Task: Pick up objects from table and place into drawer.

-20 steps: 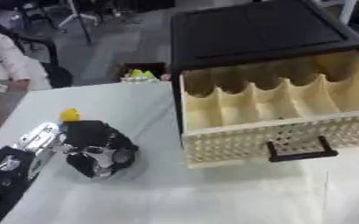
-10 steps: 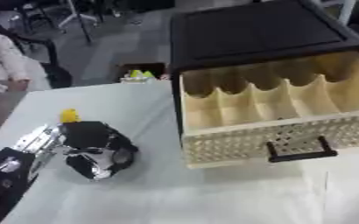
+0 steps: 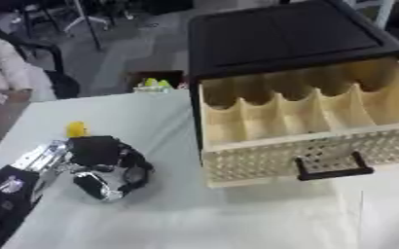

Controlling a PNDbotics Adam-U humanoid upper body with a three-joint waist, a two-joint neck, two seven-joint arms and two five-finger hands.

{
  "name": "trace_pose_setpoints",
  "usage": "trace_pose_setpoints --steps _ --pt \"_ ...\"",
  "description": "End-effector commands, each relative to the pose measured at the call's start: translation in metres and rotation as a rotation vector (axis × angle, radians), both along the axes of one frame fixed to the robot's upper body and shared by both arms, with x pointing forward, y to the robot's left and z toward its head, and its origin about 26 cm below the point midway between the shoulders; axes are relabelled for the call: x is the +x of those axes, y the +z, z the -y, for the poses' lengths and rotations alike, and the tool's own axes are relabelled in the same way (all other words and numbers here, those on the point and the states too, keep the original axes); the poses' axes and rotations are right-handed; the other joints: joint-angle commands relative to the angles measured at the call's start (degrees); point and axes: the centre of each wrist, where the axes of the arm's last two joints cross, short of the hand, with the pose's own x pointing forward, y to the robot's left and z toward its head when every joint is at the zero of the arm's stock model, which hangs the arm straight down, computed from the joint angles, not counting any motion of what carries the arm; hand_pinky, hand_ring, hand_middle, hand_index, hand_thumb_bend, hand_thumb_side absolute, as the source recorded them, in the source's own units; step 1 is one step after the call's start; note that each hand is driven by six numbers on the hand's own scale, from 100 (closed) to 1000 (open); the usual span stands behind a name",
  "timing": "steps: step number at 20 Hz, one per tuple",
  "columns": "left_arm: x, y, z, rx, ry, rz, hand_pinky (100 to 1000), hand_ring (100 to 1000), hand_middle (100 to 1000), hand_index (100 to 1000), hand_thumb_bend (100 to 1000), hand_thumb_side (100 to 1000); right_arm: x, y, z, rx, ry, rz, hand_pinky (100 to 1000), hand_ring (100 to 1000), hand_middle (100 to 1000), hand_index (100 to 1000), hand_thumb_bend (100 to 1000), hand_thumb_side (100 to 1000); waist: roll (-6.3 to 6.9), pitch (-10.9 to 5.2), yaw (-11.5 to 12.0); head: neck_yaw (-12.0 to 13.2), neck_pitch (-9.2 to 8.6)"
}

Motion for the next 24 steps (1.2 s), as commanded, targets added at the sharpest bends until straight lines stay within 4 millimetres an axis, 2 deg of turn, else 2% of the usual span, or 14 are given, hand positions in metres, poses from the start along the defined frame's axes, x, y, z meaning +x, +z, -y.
trace_pose_setpoints --steps 1,13,24 --pt "-0.001 -0.012 -0.011 0.026 0.026 -0.041 243 438 579 960 100 689 -0.005 0.007 0.001 0.002 -0.003 0.029 273 467 432 602 868 987 -0.73 -1.09 0.18 0.04 -0.49" --pt "-0.003 -0.005 -0.011 -0.037 0.018 -0.069 179 388 535 944 100 582 -0.004 0.004 0.0 0.011 -0.004 0.02 285 470 435 602 868 987 -0.75 -2.27 0.45 0.05 -0.18" --pt "-0.005 0.015 -0.011 -0.118 0.002 -0.105 132 349 489 929 100 481 -0.004 0.003 0.0 0.018 -0.006 0.017 296 473 439 603 868 987 -0.84 -3.11 0.69 0.04 0.3"
